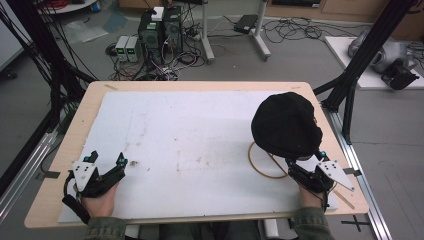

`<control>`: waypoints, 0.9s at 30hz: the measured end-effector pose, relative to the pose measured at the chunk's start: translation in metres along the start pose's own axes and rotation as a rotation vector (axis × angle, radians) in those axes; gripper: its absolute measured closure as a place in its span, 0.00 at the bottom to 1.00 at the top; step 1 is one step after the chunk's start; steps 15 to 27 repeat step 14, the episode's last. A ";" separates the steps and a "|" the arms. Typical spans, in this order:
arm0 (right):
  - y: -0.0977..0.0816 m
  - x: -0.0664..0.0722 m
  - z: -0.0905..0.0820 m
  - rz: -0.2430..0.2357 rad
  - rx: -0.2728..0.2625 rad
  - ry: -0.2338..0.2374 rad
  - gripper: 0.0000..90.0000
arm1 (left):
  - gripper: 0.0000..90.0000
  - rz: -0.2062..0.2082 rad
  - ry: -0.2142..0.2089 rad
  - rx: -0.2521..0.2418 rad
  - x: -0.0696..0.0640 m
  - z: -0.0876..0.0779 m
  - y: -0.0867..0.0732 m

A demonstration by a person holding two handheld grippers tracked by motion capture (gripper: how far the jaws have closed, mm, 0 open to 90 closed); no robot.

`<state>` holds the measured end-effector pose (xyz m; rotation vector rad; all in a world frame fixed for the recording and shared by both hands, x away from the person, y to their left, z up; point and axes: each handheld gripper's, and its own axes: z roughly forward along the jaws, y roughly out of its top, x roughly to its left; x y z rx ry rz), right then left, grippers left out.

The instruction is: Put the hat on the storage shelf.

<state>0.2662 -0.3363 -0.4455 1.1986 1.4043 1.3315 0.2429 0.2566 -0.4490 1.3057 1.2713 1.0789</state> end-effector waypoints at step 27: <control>0.000 0.003 0.002 -0.004 0.002 0.012 0.12 | 0.19 0.067 -0.038 0.029 -0.002 0.000 0.001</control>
